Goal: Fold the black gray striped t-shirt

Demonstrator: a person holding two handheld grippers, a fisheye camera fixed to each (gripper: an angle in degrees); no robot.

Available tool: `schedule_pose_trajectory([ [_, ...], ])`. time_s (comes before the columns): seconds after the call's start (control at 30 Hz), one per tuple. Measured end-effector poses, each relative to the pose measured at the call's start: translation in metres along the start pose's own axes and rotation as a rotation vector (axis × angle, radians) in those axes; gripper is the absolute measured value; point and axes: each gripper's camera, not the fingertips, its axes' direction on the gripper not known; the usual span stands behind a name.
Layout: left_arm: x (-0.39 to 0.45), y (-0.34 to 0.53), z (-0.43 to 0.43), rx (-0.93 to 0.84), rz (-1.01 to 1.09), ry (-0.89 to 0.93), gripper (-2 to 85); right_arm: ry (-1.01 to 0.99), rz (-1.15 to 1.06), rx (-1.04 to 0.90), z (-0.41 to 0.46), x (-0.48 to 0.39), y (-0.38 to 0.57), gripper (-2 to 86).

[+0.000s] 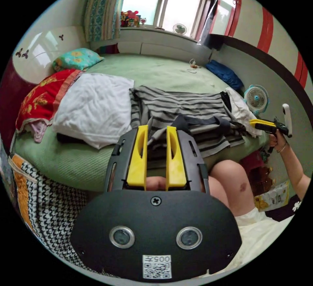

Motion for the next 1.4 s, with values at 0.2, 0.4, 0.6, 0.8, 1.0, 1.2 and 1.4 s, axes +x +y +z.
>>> schedule_pose_trajectory([
  [0.2,0.032,-0.023,0.044,-0.102,0.057,0.065,10.9,-0.004,-0.01,-0.144,0.078,-0.015,-0.059,10.9],
  [0.4,0.045,-0.005,0.069,-0.21,0.073,0.016,8.1,0.012,-0.008,-0.261,0.134,-0.01,-0.061,7.7],
  [0.6,0.044,0.016,0.038,-0.168,0.067,0.078,3.6,-0.054,0.0,-0.146,0.109,0.006,-0.043,-0.5],
  [0.8,0.074,0.037,-0.017,-0.099,0.139,0.073,1.4,-0.054,0.009,-0.068,0.07,0.01,-0.026,-0.4],
  [1.0,0.107,0.067,-0.051,-0.076,0.23,0.049,0.8,-0.145,0.114,-0.11,0.075,0.022,-0.015,7.5],
  [1.2,0.134,0.1,-0.069,-0.097,0.33,0.024,0.7,-0.208,0.094,-0.113,0.081,0.019,-0.01,11.7],
  [1.4,0.142,0.12,-0.067,-0.134,0.347,0.023,0.6,-0.198,0.09,-0.167,0.103,0.017,-0.017,12.1],
])
